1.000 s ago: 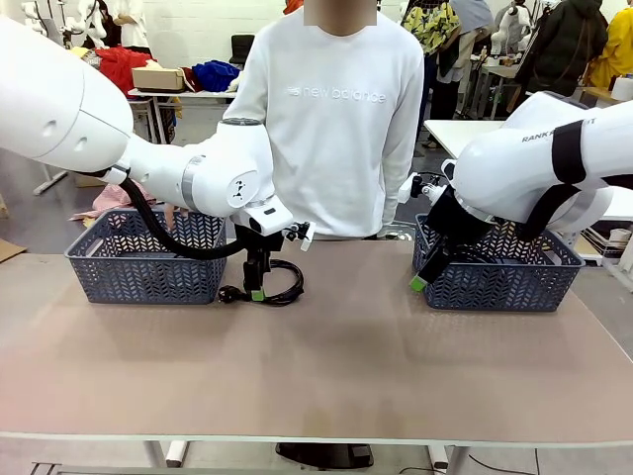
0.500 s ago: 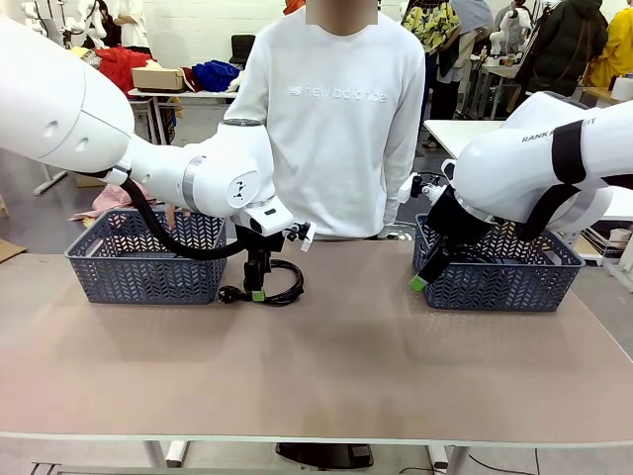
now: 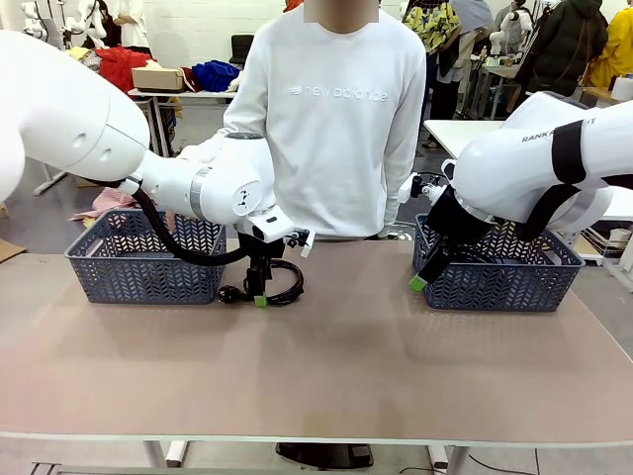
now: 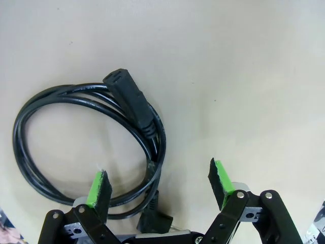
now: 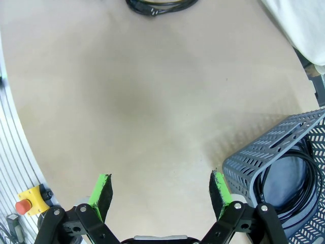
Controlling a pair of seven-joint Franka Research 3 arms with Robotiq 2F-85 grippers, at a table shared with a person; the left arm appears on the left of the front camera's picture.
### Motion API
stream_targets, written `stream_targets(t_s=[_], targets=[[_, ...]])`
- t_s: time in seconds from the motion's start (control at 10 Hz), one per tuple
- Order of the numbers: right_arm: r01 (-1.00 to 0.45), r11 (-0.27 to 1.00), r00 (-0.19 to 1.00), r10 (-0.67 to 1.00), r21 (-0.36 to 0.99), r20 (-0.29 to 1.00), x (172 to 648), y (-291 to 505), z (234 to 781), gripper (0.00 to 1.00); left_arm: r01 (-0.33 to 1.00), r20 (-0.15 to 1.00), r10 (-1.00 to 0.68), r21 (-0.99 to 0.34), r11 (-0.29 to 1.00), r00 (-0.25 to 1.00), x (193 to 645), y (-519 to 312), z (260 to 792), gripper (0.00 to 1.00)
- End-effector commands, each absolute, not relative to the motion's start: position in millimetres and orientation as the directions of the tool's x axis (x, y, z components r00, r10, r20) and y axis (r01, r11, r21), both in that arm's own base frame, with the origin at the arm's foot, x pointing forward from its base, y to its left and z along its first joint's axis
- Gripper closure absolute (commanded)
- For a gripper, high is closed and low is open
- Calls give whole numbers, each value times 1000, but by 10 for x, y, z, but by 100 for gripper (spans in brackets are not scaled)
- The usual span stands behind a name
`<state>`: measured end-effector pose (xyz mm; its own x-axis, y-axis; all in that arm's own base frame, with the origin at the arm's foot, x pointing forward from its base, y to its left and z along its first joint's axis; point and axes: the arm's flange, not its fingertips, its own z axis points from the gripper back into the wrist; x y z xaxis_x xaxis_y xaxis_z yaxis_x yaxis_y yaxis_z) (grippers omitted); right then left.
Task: Organize the cables according to human instructions.
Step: Pick up a bundle of cables and place it in the basket indicated by the human.
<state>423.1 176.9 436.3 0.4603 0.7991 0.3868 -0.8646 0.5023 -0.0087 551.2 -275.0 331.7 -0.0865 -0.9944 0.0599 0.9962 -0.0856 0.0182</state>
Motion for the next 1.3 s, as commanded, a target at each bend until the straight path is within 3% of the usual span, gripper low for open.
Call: stream_targets(t_s=[0.0,0.9,1.0,1.1,1.2], targets=[[-863,505,462,797,-11,390,4243,1779,4380,0,994,38,-993,2,-112,-112,5557,-2737,3255,0],[-863,505,462,797,-11,390,4243,1779,4380,0,994,30,-993,-5,-112,-112,5597,-2702,3134,0],[-863,505,462,797,-11,390,4243,1779,4380,0,994,26,-994,-7,-106,-106,5600,-2702,3127,19],[-863,505,462,797,-11,390,4243,1779,4380,0,995,24,-994,-8,-103,-103,5604,-2707,3131,19],[-863,505,462,797,-11,390,4243,1779,4380,0,995,28,-994,-8,-102,-102,5604,-2709,3133,38]])
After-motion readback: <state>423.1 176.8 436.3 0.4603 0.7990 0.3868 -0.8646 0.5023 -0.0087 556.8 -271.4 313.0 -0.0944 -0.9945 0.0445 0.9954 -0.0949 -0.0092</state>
